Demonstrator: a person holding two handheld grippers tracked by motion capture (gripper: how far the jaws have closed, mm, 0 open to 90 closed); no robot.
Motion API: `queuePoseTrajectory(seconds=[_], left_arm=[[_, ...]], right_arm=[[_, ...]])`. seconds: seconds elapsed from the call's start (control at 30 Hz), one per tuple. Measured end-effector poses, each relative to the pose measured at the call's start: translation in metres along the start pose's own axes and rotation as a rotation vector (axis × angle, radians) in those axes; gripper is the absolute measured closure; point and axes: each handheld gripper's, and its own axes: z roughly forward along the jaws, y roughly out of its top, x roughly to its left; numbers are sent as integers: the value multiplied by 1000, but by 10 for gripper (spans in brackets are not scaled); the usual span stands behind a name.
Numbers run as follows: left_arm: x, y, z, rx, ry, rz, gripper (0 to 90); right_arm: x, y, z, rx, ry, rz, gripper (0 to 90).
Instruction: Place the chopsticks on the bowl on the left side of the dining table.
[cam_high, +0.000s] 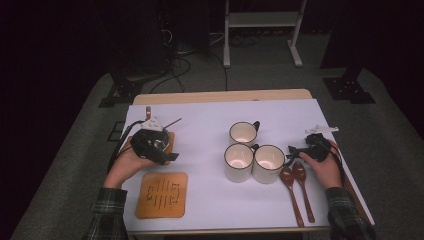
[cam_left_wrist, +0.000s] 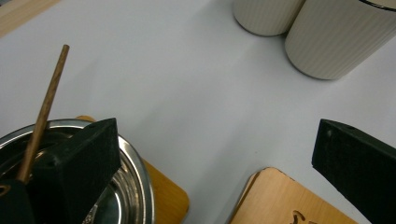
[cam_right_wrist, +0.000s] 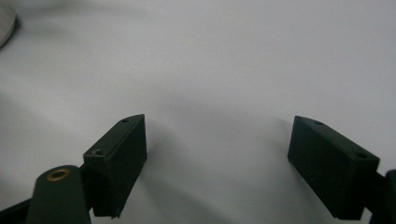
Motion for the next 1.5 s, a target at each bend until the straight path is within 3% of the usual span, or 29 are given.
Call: queuePoseTrajectory(seconds=[0.23, 0.77, 1.0, 1.5], left_arm=[[-14, -1, 8, -4, -10, 12, 4], [-47, 2, 35, 21, -44, 82, 4], [-56, 0, 44, 15, -50, 89, 4], [-73, -8, 70, 57, -87, 122, 4]], right_arm=[[0, 0, 0, 0, -1, -1, 180], [0, 0, 0, 0, -1, 0, 180], [0, 0, 0, 0, 0, 0, 180], [0, 0, 0, 1, 0, -1, 180]])
